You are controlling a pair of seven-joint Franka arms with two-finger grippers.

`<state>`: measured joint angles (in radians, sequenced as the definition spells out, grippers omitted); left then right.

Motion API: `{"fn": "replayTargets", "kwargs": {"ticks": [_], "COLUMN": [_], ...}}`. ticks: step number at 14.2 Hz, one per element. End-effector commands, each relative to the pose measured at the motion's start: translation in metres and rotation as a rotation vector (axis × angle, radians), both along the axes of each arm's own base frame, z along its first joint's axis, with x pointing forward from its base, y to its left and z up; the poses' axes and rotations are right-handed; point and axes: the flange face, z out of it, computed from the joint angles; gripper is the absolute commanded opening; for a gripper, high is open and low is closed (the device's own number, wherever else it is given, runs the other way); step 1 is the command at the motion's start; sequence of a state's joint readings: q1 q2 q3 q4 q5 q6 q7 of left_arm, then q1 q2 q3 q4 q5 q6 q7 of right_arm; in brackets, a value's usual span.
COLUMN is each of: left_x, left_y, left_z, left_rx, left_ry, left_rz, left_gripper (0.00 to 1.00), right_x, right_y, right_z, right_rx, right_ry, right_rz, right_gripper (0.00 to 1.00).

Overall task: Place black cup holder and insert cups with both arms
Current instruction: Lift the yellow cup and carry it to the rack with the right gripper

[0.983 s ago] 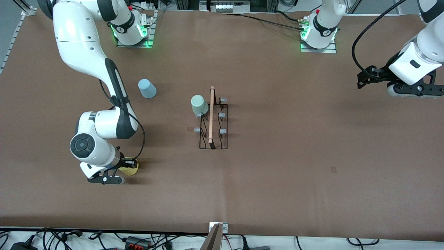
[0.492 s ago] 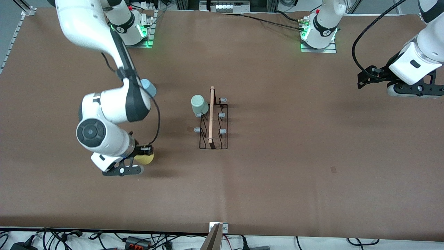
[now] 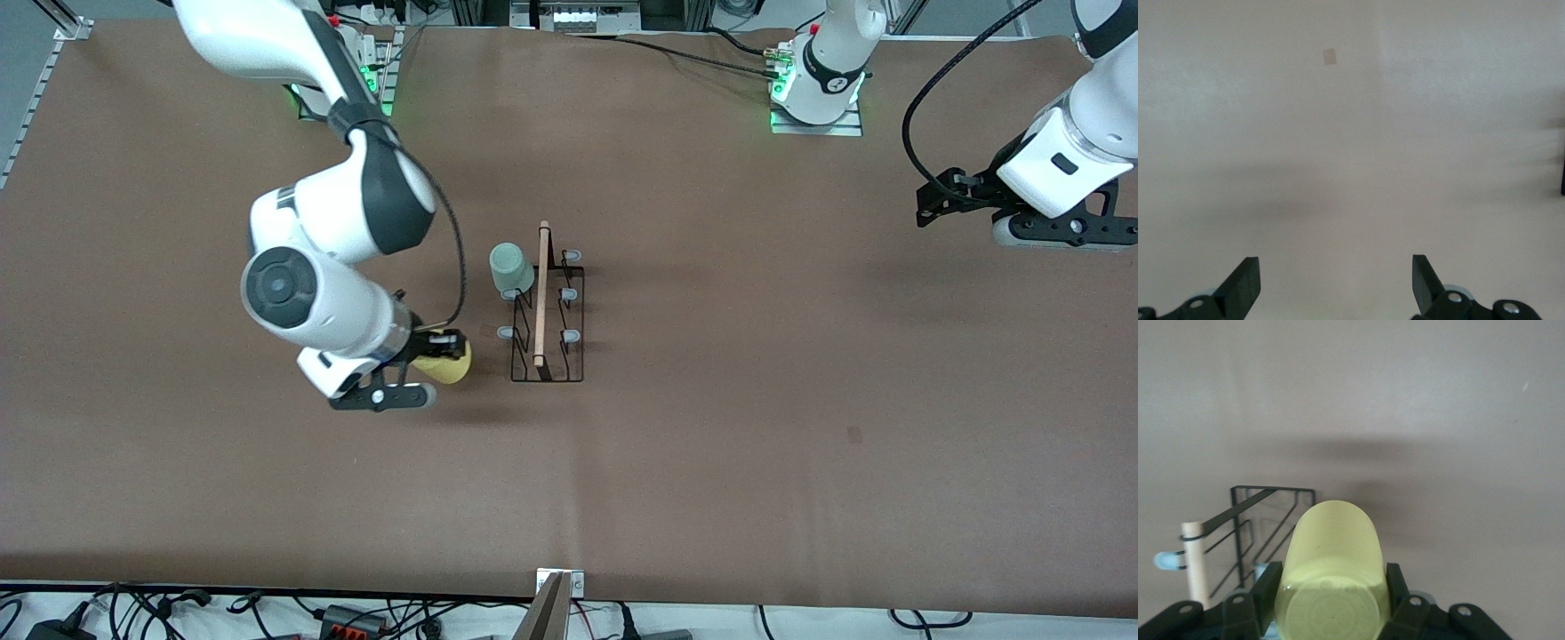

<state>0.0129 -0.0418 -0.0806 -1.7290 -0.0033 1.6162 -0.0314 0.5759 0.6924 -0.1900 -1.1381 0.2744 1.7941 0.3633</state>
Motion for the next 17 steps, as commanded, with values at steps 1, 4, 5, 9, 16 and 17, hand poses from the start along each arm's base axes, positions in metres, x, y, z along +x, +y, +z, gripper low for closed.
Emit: {"fn": "replayTargets", "kwargs": {"ticks": [1, 4, 5, 9, 16, 17], "left_x": [0.001, 0.001, 0.001, 0.001, 0.002, 0.002], "left_y": [0.002, 0.001, 0.003, 0.003, 0.005, 0.006], "left_z": [0.006, 0.006, 0.006, 0.006, 0.005, 0.005], "left_rx": [-0.019, -0.019, -0.019, -0.019, -0.019, -0.021], "left_ry": [0.007, 0.007, 0.007, 0.007, 0.008, 0.008], "left_rz": [-0.017, -0.019, -0.016, -0.016, -0.014, -0.013], "left_gripper": [1.0, 1.0, 1.0, 1.0, 1.0, 1.0], "right_x": [-0.012, -0.015, -0.014, -0.018, -0.022, -0.022], "right_y": [0.035, 0.049, 0.05, 0.059, 0.062, 0.063], "right_z": [-0.007, -0.021, -0.028, -0.042, -0.035, -0.039], "right_rx": [0.01, 0.003, 0.003, 0.001, -0.003, -0.006], "right_ry": [-0.007, -0.012, -0.016, -0.007, -0.001, 0.0], "right_rz": [-0.05, -0.075, -0.078, -0.069, -0.051, -0.051], "right_gripper": [0.23, 0.24, 0.24, 0.24, 0.24, 0.24]}}
